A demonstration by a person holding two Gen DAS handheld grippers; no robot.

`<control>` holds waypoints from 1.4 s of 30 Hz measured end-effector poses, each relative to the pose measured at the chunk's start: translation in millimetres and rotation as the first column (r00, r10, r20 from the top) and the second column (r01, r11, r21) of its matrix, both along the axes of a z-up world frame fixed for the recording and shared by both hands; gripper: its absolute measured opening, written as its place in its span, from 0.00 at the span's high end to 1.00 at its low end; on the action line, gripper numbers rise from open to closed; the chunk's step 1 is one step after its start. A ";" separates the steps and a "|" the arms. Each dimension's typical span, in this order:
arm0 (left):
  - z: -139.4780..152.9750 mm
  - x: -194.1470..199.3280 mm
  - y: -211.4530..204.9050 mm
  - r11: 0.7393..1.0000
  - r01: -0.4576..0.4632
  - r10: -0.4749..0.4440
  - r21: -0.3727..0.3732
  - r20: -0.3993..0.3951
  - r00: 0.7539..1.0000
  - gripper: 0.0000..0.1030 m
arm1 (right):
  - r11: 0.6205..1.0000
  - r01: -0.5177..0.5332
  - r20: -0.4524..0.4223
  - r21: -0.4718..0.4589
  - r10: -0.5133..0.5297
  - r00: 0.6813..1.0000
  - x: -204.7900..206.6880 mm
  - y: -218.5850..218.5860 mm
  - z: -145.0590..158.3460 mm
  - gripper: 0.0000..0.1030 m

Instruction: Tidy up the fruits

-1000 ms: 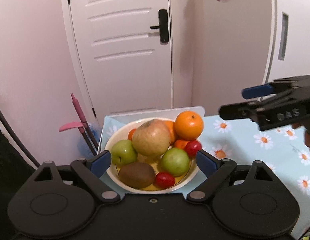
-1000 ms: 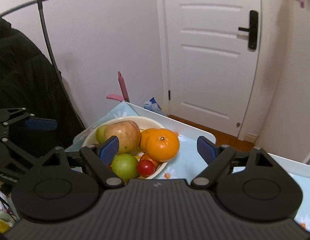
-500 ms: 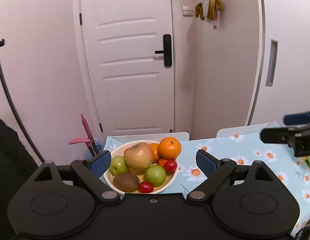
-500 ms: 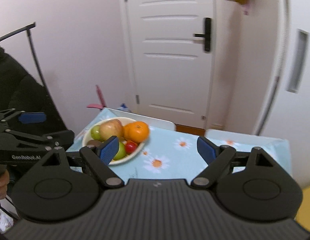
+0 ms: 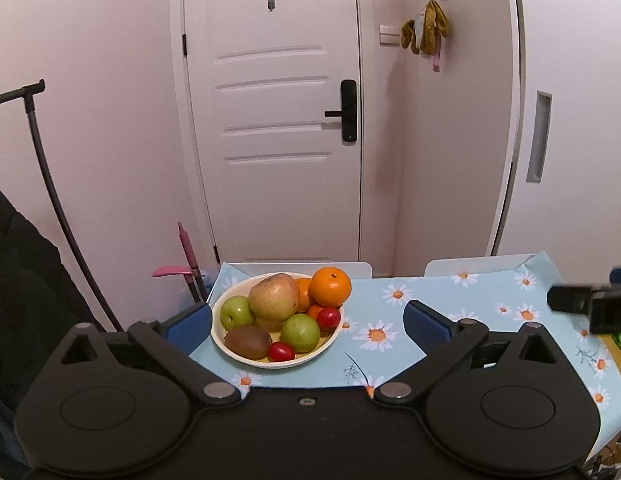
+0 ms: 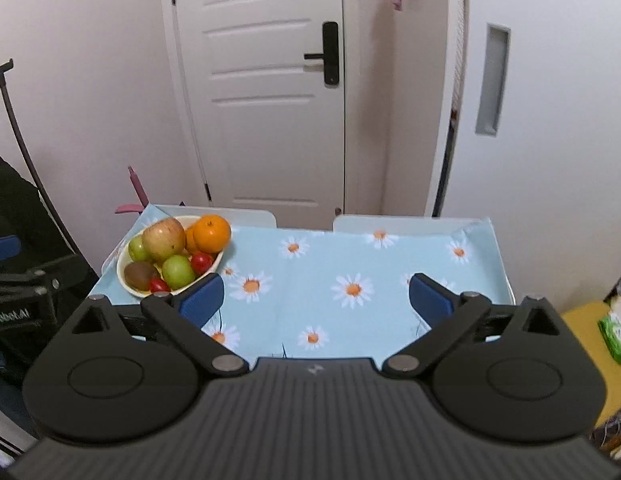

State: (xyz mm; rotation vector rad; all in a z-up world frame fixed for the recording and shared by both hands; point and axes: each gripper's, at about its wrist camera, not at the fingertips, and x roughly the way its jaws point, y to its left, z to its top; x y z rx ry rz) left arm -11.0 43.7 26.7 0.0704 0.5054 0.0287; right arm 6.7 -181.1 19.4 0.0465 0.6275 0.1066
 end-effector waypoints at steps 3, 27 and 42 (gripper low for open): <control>2.0 -2.3 -0.7 1.000 -0.006 0.006 0.003 0.008 1.000 0.00 | 1.000 0.017 -0.008 -0.003 -0.017 1.000 -7.3 -3.7 -2.7 0.00; -0.3 -1.6 -7.5 1.000 0.004 -0.003 0.003 -0.005 1.000 0.00 | 0.999 0.046 -0.018 -0.010 -0.047 0.999 -7.9 -10.1 -2.8 0.00; -1.5 0.1 -9.2 1.000 -0.005 0.005 0.001 -0.006 1.000 0.00 | 0.998 0.057 -0.025 -0.009 -0.058 0.998 -6.1 -11.9 -4.3 0.00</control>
